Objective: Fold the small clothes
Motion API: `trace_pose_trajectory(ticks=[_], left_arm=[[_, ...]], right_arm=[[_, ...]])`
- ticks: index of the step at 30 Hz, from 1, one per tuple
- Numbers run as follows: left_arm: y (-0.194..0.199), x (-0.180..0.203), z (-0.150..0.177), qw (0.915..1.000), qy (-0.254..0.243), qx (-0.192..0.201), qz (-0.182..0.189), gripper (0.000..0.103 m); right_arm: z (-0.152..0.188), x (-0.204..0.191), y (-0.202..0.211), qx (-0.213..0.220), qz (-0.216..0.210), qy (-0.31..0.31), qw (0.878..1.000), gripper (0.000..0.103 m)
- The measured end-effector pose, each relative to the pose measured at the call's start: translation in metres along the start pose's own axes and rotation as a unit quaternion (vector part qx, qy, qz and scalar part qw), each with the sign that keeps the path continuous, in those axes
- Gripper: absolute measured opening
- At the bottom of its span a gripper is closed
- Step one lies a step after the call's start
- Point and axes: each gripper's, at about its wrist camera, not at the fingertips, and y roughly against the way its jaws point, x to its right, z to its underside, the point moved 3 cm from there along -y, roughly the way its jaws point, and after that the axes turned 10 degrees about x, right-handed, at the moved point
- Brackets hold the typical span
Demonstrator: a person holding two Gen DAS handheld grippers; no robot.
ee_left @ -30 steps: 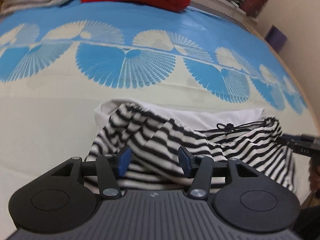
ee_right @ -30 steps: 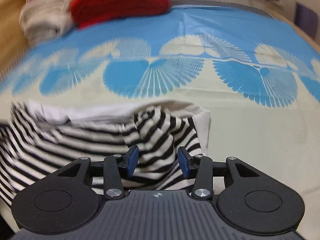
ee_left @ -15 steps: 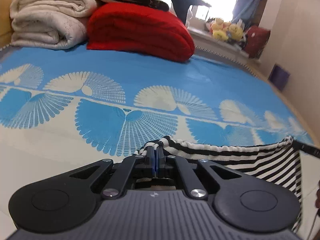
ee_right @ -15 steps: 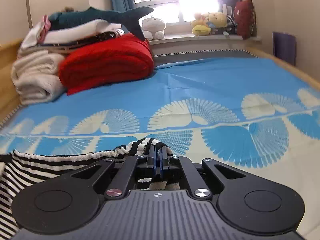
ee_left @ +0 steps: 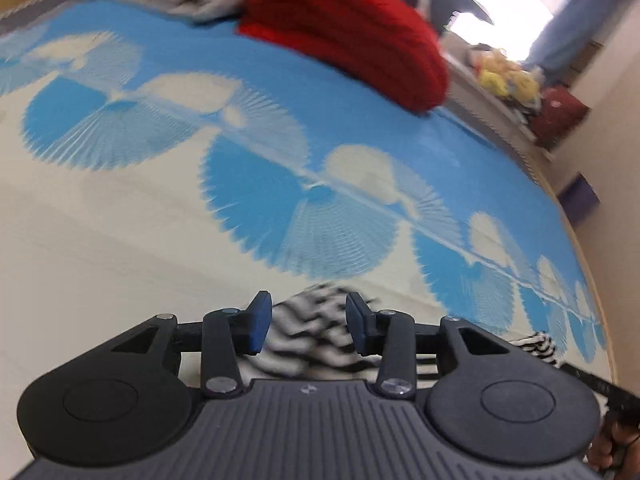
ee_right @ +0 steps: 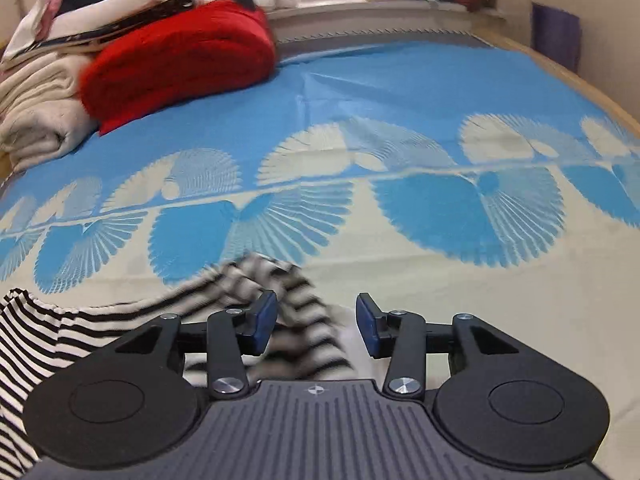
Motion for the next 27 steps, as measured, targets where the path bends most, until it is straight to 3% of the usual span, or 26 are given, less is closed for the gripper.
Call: trace_pose_trajectory(ticks=[3, 6, 7, 8, 9, 12, 14, 17, 19, 21, 23, 27], left_arm=[[-0.011, -0.011, 0.011, 0.9987, 0.000, -0.051, -0.003, 0.044], [-0.022, -0.002, 0.021, 0.9959, -0.055, -0.067, -0.026, 0.044], [-0.023, -0.001, 0.025, 0.9950, -0.066, -0.070, -0.027, 0.036], [-0.026, 0.001, 0.027, 0.9944, -0.074, -0.071, -0.026, 0.023], [-0.027, 0.003, 0.026, 0.9941, -0.083, -0.065, -0.028, 0.004], [-0.011, 0.004, 0.010, 0.9944, -0.091, 0.012, -0.051, 0.003], [-0.005, -0.001, 0.002, 0.9949, -0.074, 0.034, -0.059, 0.003], [-0.015, -0.005, 0.008, 0.9944, -0.072, -0.008, -0.077, 0.005], [-0.023, -0.007, 0.015, 0.9945, -0.055, -0.061, -0.065, 0.025], [-0.015, -0.008, 0.017, 0.9936, -0.065, -0.064, -0.066, 0.035], [-0.005, -0.009, 0.015, 0.9931, -0.078, -0.061, -0.064, 0.041], [0.013, -0.022, 0.021, 0.9924, -0.052, -0.109, -0.023, 0.046]], right_arm=[[0.015, 0.016, -0.009, -0.052, -0.010, -0.017, 0.998, 0.045], [0.024, 0.015, -0.017, -0.070, -0.010, 0.006, 0.998, 0.045], [0.027, 0.012, -0.018, -0.075, -0.014, 0.015, 0.997, 0.041], [0.030, 0.009, -0.018, -0.078, -0.023, 0.018, 0.997, 0.017], [0.030, 0.006, -0.018, -0.074, -0.027, 0.020, 0.997, 0.003], [0.010, 0.009, -0.001, 0.015, 0.015, 0.001, 1.000, 0.002], [0.000, 0.019, 0.008, 0.051, 0.031, -0.034, 0.998, 0.002], [0.009, 0.020, -0.006, 0.000, 0.026, -0.029, 0.999, 0.004], [0.021, 0.018, -0.014, -0.050, 0.018, -0.024, 0.998, 0.008], [0.023, 0.016, -0.009, -0.059, 0.013, -0.011, 0.998, 0.025], [0.024, 0.018, 0.001, -0.058, -0.001, -0.007, 0.998, 0.033], [0.037, 0.031, 0.020, -0.099, -0.032, -0.015, 0.994, 0.037]])
